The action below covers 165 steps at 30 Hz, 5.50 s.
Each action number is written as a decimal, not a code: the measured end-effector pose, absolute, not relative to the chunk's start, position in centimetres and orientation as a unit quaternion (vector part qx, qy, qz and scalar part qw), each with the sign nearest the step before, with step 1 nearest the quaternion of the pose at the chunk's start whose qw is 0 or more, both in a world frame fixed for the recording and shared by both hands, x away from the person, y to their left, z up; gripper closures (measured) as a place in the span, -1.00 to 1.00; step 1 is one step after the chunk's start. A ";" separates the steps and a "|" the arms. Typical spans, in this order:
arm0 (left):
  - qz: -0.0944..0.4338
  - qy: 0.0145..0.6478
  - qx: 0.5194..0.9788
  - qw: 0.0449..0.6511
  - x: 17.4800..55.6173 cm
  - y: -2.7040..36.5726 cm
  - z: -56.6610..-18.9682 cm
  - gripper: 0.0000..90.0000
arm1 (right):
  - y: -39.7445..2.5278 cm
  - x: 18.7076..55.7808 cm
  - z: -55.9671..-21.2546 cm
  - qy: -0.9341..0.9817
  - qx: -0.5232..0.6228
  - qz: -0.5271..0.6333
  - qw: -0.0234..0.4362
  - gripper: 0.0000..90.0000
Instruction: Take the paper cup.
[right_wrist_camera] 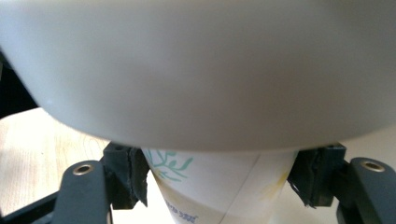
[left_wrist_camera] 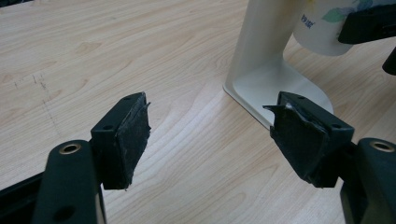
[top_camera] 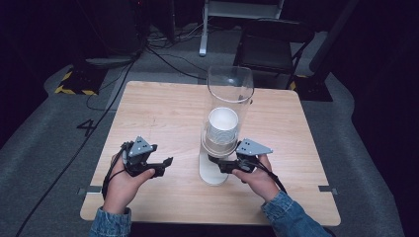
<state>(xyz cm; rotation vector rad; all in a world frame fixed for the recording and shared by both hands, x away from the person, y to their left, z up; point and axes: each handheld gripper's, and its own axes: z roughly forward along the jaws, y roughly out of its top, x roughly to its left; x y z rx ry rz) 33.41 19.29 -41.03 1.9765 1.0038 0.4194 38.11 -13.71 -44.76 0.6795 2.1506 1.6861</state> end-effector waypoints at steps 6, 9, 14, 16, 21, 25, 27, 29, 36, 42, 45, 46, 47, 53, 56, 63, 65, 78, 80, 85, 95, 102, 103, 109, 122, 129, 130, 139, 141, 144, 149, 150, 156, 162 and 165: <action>0.169 0.401 0.790 0.432 33.4 19.3 -40.8 -0.38 | -13.6 38.3 -46.9 0.791 0.253 0.541 0.129 -0.25; 0.169 0.401 0.790 0.432 33.5 19.4 -40.9 -0.38 | -13.7 38.3 -47.0 0.796 0.250 0.536 0.133 -0.26; 0.165 0.399 0.791 0.433 33.8 19.2 -40.9 -0.38 | -13.9 38.1 -47.6 0.812 0.250 0.512 0.127 -0.28; 0.166 0.396 0.793 0.432 33.9 19.1 -40.9 -0.38 | -13.9 38.1 -47.7 0.816 0.249 0.506 0.128 -0.28; 0.159 0.395 0.793 0.435 34.1 18.7 -40.9 -0.38 | -14.0 38.0 -48.4 0.830 0.246 0.486 0.124 -0.29; 0.158 0.391 0.795 0.436 34.5 18.5 -40.9 -0.38 | -14.2 38.0 -48.7 0.834 0.248 0.478 0.121 -0.29; 0.155 0.391 0.795 0.436 34.6 18.3 -40.9 -0.38 | -14.4 37.9 -48.7 0.836 0.248 0.474 0.123 -0.29; 0.154 0.387 0.798 0.436 34.7 18.2 -40.9 -0.38 | -14.5 37.8 -48.6 0.838 0.247 0.470 0.126 -0.28; 0.150 0.385 0.799 0.437 35.2 17.7 -41.0 -0.38 | -14.8 37.5 -48.5 0.841 0.242 0.464 0.136 -0.28; 0.143 0.373 0.805 0.438 36.2 16.8 -41.1 -0.38 | -16.0 37.0 -48.1 0.843 0.250 0.452 0.149 -0.28; 0.139 0.369 0.807 0.440 36.6 16.4 -41.1 -0.39 | -16.6 36.9 -48.0 0.845 0.252 0.445 0.158 -0.28; 0.139 0.369 0.807 0.440 36.6 16.4 -41.1 -0.39 | -16.6 36.9 -48.0 0.845 0.252 0.445 0.158 -0.28; 0.136 0.367 0.808 0.441 36.8 16.1 -41.1 -0.39 | -16.8 36.8 -47.9 0.845 0.253 0.444 0.160 -0.28; 0.135 0.357 0.815 0.437 37.8 15.3 -41.4 -0.39 | -19.1 36.7 -47.0 0.839 0.270 0.437 0.181 -0.28; 0.125 0.361 0.813 0.440 38.0 15.1 -41.5 -0.39 | -20.4 36.9 -46.4 0.831 0.280 0.443 0.189 -0.28; 0.131 0.363 0.812 0.438 38.1 15.2 -41.6 -0.39 | -22.6 37.4 -44.7 0.805 0.302 0.469 0.202 -0.29; 0.130 0.366 0.811 0.437 38.0 15.3 -41.6 -0.39 | -22.8 37.5 -44.5 0.800 0.308 0.474 0.202 -0.29; 0.136 0.384 0.804 0.433 36.9 16.8 -41.7 -0.39 | -25.6 39.6 -43.0 0.731 0.373 0.526 0.220 -0.31; 0.140 0.387 0.802 0.433 36.7 17.1 -41.7 -0.39 | -25.8 39.9 -43.0 0.729 0.377 0.524 0.227 -0.31; 0.139 0.396 0.799 0.431 36.3 17.7 -41.8 -0.39 | -26.9 41.1 -43.4 0.718 0.400 0.515 0.242 -0.31; 0.145 0.413 0.792 0.426 34.9 19.0 -42.2 -0.39 | -27.6 43.5 -45.2 0.712 0.434 0.494 0.247 -0.32; 0.150 0.422 0.789 0.420 34.4 19.8 -42.4 -0.39 | -27.3 44.9 -46.7 0.720 0.445 0.474 0.243 -0.32; 0.150 0.422 0.789 0.420 34.4 19.9 -42.5 -0.39 | -27.3 45.1 -46.9 0.722 0.444 0.471 0.243 -0.33; 0.147 0.421 0.791 0.418 34.4 19.7 -42.5 -0.39 | -27.5 45.7 -48.0 0.728 0.452 0.458 0.235 -0.33; 0.143 0.418 0.792 0.421 34.7 19.4 -42.6 -0.39 | -27.6 45.6 -49.2 0.748 0.471 0.420 0.206 -0.35; 0.141 0.416 0.795 0.420 34.7 19.4 -42.5 -0.39 | -27.6 45.5 -49.4 0.757 0.472 0.404 0.202 -0.47; 0.141 0.414 0.795 0.420 34.8 19.4 -42.5 -0.39 | -27.6 45.5 -49.3 0.757 0.473 0.404 0.203 -0.54; 0.142 0.413 0.795 0.422 34.9 19.4 -42.4 -0.39 | -27.9 44.7 -48.4 0.769 0.460 0.391 0.209 -0.64; 0.140 0.415 0.793 0.423 34.9 19.5 -42.4 -0.39 | -28.1 44.4 -47.8 0.771 0.458 0.388 0.212 -0.64; 0.140 0.415 0.793 0.423 34.9 19.5 -42.4 -0.39 | -28.5 43.8 -46.9 0.771 0.455 0.398 0.201 -0.64; 0.134 0.414 0.794 0.424 35.0 19.5 -42.5 -0.40 | -29.1 42.8 -45.2 0.766 0.448 0.412 0.206 -0.64; 0.134 0.414 0.795 0.423 35.0 19.5 -42.5 -0.40 | -29.2 42.4 -44.7 0.765 0.445 0.417 0.206 -0.64; 0.132 0.416 0.796 0.419 34.6 20.0 -42.6 -0.40 | -29.7 40.6 -42.6 0.762 0.428 0.437 0.215 -0.63; 0.133 0.417 0.794 0.422 34.3 20.3 -42.3 -0.41 | -29.9 38.4 -41.3 0.762 0.404 0.464 0.205 -0.36; 0.129 0.408 0.800 0.422 33.6 20.2 -42.4 -0.44 | -29.8 37.2 -41.1 0.761 0.381 0.488 0.196 -0.31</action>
